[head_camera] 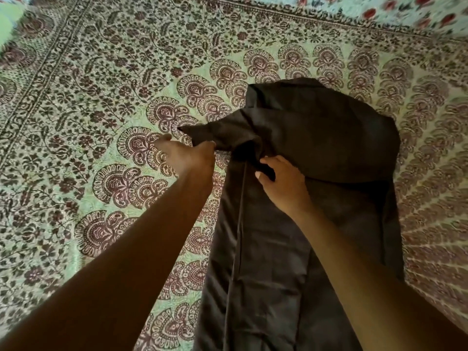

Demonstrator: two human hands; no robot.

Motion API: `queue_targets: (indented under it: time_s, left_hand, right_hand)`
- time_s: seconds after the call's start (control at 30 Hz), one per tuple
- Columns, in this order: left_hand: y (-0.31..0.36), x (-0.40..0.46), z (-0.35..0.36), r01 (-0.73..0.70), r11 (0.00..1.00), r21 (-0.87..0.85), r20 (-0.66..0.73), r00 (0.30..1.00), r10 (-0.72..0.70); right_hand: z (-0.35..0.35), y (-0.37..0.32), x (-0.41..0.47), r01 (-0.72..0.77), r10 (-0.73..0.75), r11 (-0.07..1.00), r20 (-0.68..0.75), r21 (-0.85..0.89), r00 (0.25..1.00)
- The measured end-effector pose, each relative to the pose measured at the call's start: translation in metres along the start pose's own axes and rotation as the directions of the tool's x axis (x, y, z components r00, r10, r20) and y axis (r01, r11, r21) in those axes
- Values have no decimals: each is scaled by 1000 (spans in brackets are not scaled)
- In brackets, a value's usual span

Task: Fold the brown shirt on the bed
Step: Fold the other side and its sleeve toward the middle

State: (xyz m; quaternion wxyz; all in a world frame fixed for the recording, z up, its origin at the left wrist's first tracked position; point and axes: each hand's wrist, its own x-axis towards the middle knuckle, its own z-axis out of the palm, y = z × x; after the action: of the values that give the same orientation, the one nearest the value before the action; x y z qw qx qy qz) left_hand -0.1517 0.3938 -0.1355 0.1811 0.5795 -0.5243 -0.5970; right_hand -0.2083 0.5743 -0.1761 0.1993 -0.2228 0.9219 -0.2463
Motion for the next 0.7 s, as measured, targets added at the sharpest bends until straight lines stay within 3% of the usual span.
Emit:
queue_targets:
  time_s: [0.07,0.1,0.23,0.3,0.4,0.47,0.5,0.57,0.6,0.67,0.7]
  left_hand:
    - [-1,-15,6,84,986,-142,95,993,-71]
    - [-3,-23,8,60,988,-146,158,987,-36]
    - [-11,-71,17,-130,986,-103,387,908,160]
    - [-17,-92,22,-293,954,-67,454,842,291]
    - [-30,-117,27,-572,819,51,562,694,450]
    - [-41,-146,33,-654,755,47,637,602,482]
    - [-44,-153,32,-688,725,17,684,538,494]
    - [-51,-168,28,-727,685,-40,809,379,450]
    - [-56,-176,27,-725,686,-59,870,299,391]
    - [-69,-196,24,-722,692,-26,956,185,229]
    - [-78,-202,22,-728,685,26,978,160,133]
  right_hand:
    - [-13,3,2,-85,79,959,33,269,996]
    - [-20,4,2,-134,127,909,44,395,991]
    - [-43,6,-13,-298,342,566,110,769,933]
    - [-51,15,-26,-328,399,497,124,803,908]
    - [-67,35,-47,-308,527,549,-36,777,849]
    - [-83,56,-66,-275,628,468,-97,840,772]
    - [-88,61,-70,-250,648,367,-53,896,760]
    - [-98,73,-78,-248,583,164,109,955,805]
    - [-104,82,-85,-273,529,112,176,955,830]
    - [-113,99,-101,-364,458,111,278,925,844]
    - [-115,106,-111,-422,478,154,307,893,823]
